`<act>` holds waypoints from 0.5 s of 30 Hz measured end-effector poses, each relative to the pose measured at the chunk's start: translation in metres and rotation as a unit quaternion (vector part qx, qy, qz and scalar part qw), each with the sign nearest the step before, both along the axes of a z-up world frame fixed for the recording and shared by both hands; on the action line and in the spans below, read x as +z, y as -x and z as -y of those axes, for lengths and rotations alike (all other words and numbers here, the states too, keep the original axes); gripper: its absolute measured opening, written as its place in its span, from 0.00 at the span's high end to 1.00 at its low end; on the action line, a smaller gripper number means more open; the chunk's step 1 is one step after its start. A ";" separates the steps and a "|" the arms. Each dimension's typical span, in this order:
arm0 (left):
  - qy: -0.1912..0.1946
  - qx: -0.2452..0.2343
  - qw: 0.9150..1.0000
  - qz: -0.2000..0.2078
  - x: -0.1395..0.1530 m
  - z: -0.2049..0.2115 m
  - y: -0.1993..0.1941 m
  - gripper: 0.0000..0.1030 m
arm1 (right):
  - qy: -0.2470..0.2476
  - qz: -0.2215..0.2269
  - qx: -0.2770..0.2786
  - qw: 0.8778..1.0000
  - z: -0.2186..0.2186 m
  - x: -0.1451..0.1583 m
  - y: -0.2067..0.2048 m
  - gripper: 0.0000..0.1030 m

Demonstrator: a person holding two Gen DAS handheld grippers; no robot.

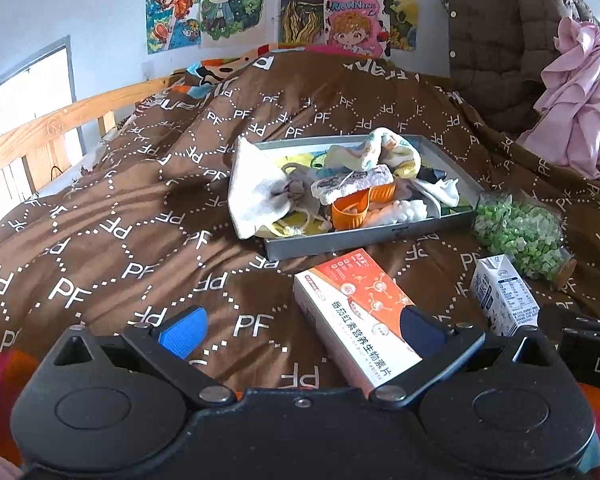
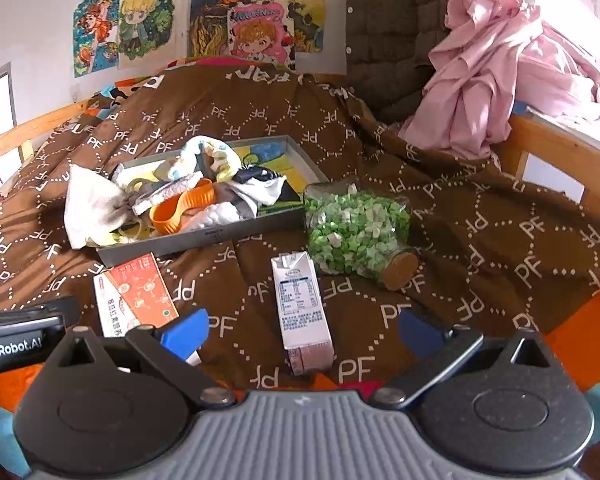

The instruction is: Organize soft objects

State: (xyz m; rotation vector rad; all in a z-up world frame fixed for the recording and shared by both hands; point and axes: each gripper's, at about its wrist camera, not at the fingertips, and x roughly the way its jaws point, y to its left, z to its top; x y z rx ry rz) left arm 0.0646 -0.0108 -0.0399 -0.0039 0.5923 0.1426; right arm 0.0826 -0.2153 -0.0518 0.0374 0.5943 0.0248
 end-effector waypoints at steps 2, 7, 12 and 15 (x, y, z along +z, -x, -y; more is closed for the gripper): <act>-0.001 -0.001 1.000 -0.001 -0.001 0.001 0.000 0.01 | -0.005 -0.001 -0.006 1.000 0.003 -0.001 -0.001 0.00; -0.002 0.001 1.000 -0.001 -0.001 0.001 0.000 0.01 | -0.008 -0.003 -0.008 1.000 0.005 -0.001 0.000 0.00; -0.003 0.000 1.000 -0.001 -0.001 0.001 0.001 0.01 | -0.010 -0.002 -0.007 1.000 0.004 0.000 0.002 0.00; -0.002 0.002 1.000 -0.002 -0.001 0.002 0.000 0.01 | -0.010 -0.006 -0.008 1.000 0.005 -0.001 0.001 0.00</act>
